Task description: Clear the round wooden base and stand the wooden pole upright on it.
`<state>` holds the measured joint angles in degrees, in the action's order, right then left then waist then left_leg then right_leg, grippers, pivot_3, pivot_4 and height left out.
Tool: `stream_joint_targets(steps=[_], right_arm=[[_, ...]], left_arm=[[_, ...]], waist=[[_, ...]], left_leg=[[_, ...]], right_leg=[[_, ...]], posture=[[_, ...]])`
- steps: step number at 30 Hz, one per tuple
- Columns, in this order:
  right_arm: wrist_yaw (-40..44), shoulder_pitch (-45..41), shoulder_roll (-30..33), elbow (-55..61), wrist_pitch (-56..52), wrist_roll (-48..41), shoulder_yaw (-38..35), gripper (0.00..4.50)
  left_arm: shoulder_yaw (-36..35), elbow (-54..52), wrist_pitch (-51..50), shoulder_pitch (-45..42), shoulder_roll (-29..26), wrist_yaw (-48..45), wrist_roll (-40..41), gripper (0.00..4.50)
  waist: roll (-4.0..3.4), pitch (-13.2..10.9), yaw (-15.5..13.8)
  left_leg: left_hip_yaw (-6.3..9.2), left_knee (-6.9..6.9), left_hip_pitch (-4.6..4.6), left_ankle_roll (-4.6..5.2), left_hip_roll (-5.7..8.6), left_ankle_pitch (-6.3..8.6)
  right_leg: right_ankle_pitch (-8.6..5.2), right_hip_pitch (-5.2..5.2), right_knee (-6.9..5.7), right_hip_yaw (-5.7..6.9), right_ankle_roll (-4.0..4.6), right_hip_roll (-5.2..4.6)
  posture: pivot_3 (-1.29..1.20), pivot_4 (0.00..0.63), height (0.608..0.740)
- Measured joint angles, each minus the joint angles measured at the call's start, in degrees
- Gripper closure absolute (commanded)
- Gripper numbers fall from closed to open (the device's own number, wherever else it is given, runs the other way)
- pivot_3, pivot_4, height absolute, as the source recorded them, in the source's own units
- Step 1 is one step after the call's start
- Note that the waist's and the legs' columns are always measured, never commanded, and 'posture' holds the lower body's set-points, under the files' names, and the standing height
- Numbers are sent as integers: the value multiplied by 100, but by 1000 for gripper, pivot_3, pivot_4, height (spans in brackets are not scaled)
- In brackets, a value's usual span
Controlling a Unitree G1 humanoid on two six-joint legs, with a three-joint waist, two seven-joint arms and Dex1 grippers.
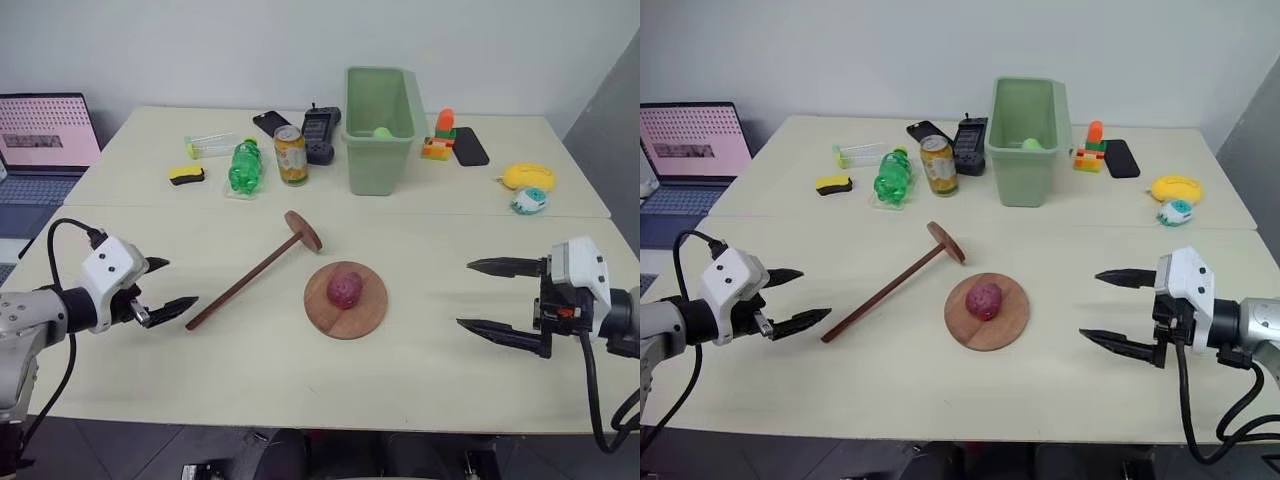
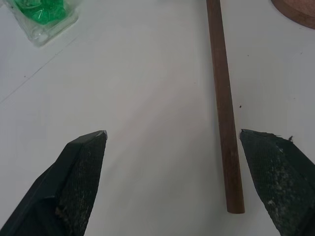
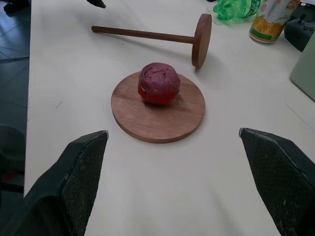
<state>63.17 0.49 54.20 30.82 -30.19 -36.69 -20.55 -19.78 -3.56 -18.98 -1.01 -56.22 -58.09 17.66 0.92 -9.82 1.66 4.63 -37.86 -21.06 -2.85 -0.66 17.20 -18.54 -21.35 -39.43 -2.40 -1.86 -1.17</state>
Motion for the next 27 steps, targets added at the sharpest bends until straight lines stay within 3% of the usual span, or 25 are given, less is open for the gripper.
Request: stream_joint_targets(steps=[10,22,27], right_arm=[[-106,-41,0,-136,30,8,117,12],[-235,-145,71,-266,-54,63,140,12],[-508,-431,-138,-118,-57,-38,271,12]], left_arm=[[-10,3,190,-165,78,241,-47,0],[-58,110,438,-215,68,-107,36,0],[8,-97,695,-151,-183,-507,6,0]], waist=[[1,-1,-1],[1,-2,-1],[3,-5,3]], left_leg=[[0,0,-1,0,-2,0],[-2,0,-1,0,0,0],[-1,0,0,0,-2,0]], right_leg=[[0,-1,-1,-2,0,0],[0,-1,0,0,0,0],[0,-2,-2,-1,0,1]], posture=[[0,150,740],[0,150,740],[0,150,740]])
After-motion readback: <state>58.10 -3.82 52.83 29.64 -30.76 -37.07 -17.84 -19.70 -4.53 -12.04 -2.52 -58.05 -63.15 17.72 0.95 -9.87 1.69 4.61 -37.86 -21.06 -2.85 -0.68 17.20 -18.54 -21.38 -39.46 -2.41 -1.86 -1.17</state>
